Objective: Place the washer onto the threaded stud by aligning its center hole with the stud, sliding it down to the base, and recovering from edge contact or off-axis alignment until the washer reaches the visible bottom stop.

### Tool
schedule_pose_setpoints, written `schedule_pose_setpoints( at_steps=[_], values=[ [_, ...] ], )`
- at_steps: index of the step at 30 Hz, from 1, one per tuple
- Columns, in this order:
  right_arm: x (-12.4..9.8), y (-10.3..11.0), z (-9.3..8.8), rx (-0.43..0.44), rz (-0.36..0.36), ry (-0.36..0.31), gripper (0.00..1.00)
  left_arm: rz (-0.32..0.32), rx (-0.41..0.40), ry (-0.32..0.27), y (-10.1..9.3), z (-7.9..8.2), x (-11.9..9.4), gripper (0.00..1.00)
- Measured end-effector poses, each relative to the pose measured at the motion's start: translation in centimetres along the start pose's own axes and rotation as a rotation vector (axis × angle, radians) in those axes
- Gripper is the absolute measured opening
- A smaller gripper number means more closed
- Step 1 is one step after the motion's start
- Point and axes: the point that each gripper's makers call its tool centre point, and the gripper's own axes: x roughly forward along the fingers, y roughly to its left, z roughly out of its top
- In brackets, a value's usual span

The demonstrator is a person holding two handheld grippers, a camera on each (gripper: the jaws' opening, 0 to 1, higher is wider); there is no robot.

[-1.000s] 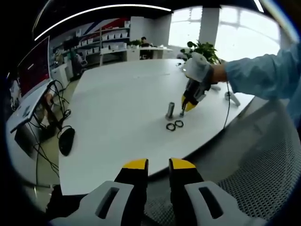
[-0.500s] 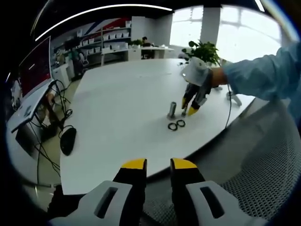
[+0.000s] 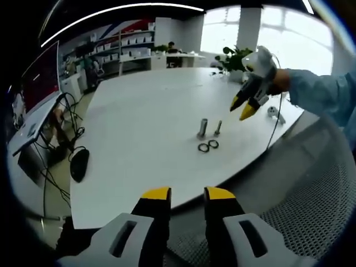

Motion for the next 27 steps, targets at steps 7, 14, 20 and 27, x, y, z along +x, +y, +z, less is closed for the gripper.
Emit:
schedule_pose_setpoints(
  at_steps=[7,14,20,27],
  values=[
    [-2.5,1.1,-0.5,0.104,-0.016,-0.118,0.33,-0.016,0.016,-0.011,-0.3,0.2,0.0,0.20],
    [-3.8,3.7,-1.3,0.184,0.018,-0.195,0.32,-0.010,0.013,-0.015,-0.3,0.1,-0.1,0.20],
    [-4.3,5.6,-2.3,0.225,0.030,-0.219,0.32,0.005,0.009,-0.023,-0.1,0.2,-0.2,0.20],
    [-5.0,7.6,-2.8,0.276,0.041,-0.249,0.32,0.010,0.006,-0.021,0.0,0.2,-0.2,0.21]
  ],
)
